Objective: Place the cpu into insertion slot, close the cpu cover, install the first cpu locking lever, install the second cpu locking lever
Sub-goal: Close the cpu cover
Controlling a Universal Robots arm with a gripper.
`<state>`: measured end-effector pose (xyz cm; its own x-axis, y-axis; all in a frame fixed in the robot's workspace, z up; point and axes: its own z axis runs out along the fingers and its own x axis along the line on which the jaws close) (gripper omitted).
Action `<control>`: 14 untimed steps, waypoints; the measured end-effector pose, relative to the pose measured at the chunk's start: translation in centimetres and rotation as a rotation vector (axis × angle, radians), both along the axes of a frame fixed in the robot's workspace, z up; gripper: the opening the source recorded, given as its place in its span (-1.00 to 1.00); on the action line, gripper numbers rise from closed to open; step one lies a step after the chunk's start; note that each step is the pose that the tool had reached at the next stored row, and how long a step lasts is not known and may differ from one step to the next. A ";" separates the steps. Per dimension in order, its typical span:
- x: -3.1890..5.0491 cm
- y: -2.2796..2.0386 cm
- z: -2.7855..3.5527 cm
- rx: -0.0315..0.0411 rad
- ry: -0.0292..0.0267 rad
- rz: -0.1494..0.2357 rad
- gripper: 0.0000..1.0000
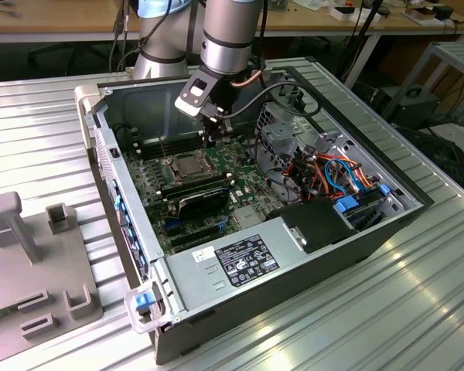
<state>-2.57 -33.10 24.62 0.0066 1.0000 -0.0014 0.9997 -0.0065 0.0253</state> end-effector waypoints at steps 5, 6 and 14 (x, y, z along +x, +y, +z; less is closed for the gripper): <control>-0.21 0.00 -0.01 0.0000 0.0000 0.000 -0.79; -0.23 0.00 -0.01 0.0000 0.0000 0.000 -0.79; -0.37 0.00 -0.01 0.0000 0.0000 0.000 -0.79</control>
<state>-2.94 -33.10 24.61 0.0066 1.0000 -0.0014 0.9997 -0.0065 0.0253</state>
